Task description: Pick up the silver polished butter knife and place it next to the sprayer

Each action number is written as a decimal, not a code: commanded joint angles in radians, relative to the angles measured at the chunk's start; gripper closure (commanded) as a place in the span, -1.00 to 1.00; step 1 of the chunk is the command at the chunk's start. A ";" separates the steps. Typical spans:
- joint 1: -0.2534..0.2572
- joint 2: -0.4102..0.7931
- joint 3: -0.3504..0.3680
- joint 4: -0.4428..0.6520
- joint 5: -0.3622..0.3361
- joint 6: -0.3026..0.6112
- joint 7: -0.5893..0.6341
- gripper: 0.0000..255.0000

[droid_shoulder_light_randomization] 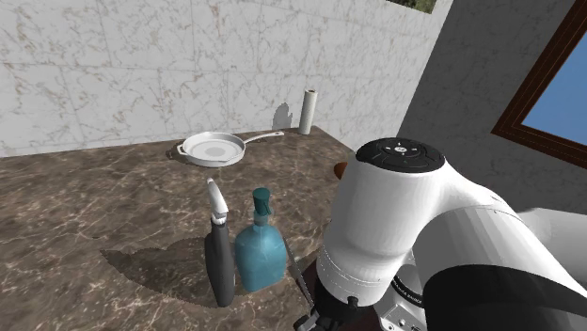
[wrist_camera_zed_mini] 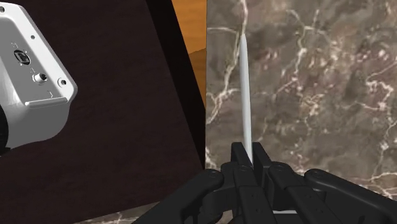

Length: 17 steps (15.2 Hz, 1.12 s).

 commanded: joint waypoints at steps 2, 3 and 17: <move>0.002 0.001 0.012 -0.009 0.010 0.008 -0.001 1.00; 0.002 0.001 0.012 -0.009 0.010 0.008 -0.001 1.00; -0.018 0.002 -0.106 0.072 -0.097 -0.082 0.012 -1.00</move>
